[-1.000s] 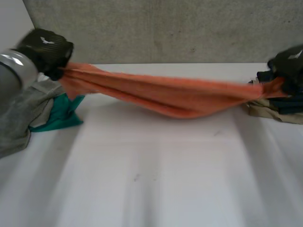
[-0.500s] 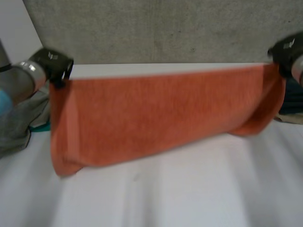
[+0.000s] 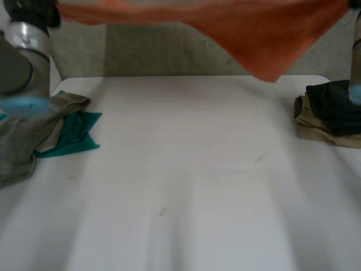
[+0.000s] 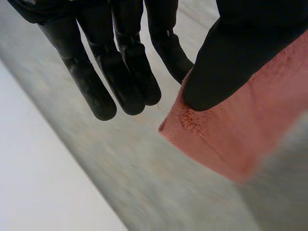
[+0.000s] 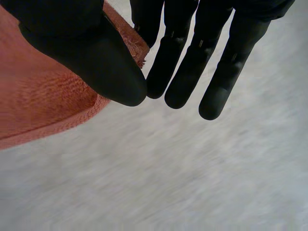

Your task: Fold the laundry.

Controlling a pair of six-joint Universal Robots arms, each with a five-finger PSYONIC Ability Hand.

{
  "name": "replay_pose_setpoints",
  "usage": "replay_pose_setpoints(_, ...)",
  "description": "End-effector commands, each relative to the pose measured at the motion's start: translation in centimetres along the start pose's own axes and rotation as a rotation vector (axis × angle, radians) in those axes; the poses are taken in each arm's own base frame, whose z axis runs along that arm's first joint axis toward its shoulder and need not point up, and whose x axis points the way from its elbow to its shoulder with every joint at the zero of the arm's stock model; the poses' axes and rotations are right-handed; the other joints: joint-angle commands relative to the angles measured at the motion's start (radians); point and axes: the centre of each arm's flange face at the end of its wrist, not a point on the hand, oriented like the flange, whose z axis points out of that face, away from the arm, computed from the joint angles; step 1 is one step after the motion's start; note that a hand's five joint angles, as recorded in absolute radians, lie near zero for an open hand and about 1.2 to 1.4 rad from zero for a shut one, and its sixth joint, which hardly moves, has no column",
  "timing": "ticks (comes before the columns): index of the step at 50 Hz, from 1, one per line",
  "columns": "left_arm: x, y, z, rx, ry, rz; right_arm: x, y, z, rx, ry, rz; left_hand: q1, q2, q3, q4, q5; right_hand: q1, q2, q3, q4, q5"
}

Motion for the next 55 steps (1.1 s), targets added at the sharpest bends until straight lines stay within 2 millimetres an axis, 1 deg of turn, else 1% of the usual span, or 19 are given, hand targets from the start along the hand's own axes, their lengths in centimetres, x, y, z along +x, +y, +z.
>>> replay_pose_setpoints(1,3.6,5.3,-5.5,-0.228,0.146,0.014,-5.0,7.1,-5.9,-0.250,-0.248,0.010,0.249,0.198,0.202,0.196,0.254,0.180,0.215,0.203,0.196,0.198)
replay_pose_setpoints(6,5.5,9.6,-10.7,-0.454,0.278,0.090,-6.7,10.3,-9.7,-0.410,-0.352,-0.019,0.249,0.198,0.202,0.196,0.254,0.180,0.215,0.203,0.196,0.198)
replay_pose_setpoints(10,5.7,10.6,-14.3,-0.584,0.363,0.145,-7.1,11.3,-13.1,-0.556,-0.460,-0.053,0.249,0.198,0.202,0.196,0.254,0.180,0.215,0.203,0.196,0.198)
replay_pose_setpoints(15,4.0,7.7,-17.7,-0.671,0.424,0.184,-6.2,9.9,-17.0,-0.722,-0.611,-0.102,0.249,0.198,0.202,0.196,0.254,0.180,0.215,0.203,0.196,0.198)
replay_pose_setpoints(16,3.8,7.4,-18.5,-0.694,0.440,0.190,-5.3,8.5,-18.0,-0.762,-0.656,-0.132,0.249,0.198,0.202,0.196,0.254,0.180,0.215,0.203,0.196,0.198)
replay_pose_setpoints(20,1.8,4.3,-22.9,-0.813,0.538,0.254,-2.4,6.2,-20.6,-0.878,-0.774,-0.230,0.249,0.198,0.202,0.196,0.254,0.180,0.215,0.203,0.196,0.198)
replay_pose_setpoints(24,-0.1,2.6,-27.1,-0.962,0.694,0.374,0.6,4.8,-23.2,-0.981,-0.901,-0.345,0.249,0.198,0.202,0.196,0.254,0.180,0.215,0.203,0.196,0.198)
replay_pose_setpoints(27,-0.8,2.3,-28.4,-1.015,0.779,0.427,1.4,4.3,-23.8,-0.980,-0.943,-0.394,0.249,0.198,0.202,0.196,0.254,0.180,0.215,0.203,0.196,0.198)
replay_pose_setpoints(31,-1.0,2.5,-27.0,-0.950,0.759,0.464,1.3,4.8,-23.0,-0.929,-0.885,-0.412,0.249,0.198,0.202,0.196,0.254,0.180,0.215,0.203,0.196,0.198)
replay_pose_setpoints(35,-0.3,4.4,-24.3,-0.882,0.684,0.456,0.7,6.5,-21.3,-0.879,-0.779,-0.384,0.249,0.198,0.202,0.196,0.254,0.180,0.215,0.203,0.196,0.198)
replay_pose_setpoints(37,0.2,5.2,-22.5,-0.834,0.638,0.439,-0.6,8.1,-20.2,-0.851,-0.733,-0.345,0.249,0.198,0.202,0.196,0.254,0.180,0.215,0.203,0.196,0.198)
replay_pose_setpoints(42,2.3,6.4,-19.1,-0.733,0.582,0.396,-3.4,9.1,-18.3,-0.757,-0.664,-0.264,0.249,0.198,0.202,0.196,0.254,0.180,0.215,0.203,0.196,0.198)
replay_pose_setpoints(46,4.2,7.8,-16.0,-0.659,0.554,0.392,-5.0,10.1,-16.1,-0.678,-0.611,-0.254,0.249,0.198,0.202,0.196,0.254,0.180,0.215,0.203,0.196,0.198)
replay_pose_setpoints(48,4.9,7.8,-13.0,-0.580,0.505,0.398,-5.3,9.5,-13.2,-0.579,-0.534,-0.256,0.249,0.198,0.202,0.196,0.254,0.180,0.215,0.203,0.196,0.198)
replay_pose_setpoints(50,4.8,7.0,-10.2,-0.502,0.438,0.400,-5.2,8.0,-10.5,-0.478,-0.446,-0.254,0.249,0.198,0.202,0.196,0.254,0.180,0.215,0.203,0.196,0.198)
replay_pose_setpoints(51,4.4,5.4,-7.1,-0.400,0.349,0.400,-4.6,6.3,-8.0,-0.385,-0.352,-0.239,0.249,0.198,0.202,0.196,0.254,0.180,0.215,0.203,0.196,0.198)
replay_pose_setpoints(53,3.7,3.0,-4.2,-0.278,0.250,0.382,-3.8,4.5,-5.7,-0.288,-0.251,-0.210,0.249,0.198,0.202,0.196,0.254,0.180,0.215,0.203,0.196,0.198)
replay_pose_setpoints(54,3.3,1.6,-3.0,-0.216,0.202,0.367,-2.6,2.4,-3.5,-0.178,-0.147,-0.169,0.249,0.198,0.202,0.196,0.254,0.180,0.215,0.203,0.196,0.198)
replay_pose_setpoints(55,2.4,-1.1,-0.6,-0.081,0.097,0.317,-2.0,1.2,-2.5,-0.119,-0.097,-0.146,0.249,0.198,0.202,0.196,0.254,0.180,0.215,0.203,0.196,0.198)
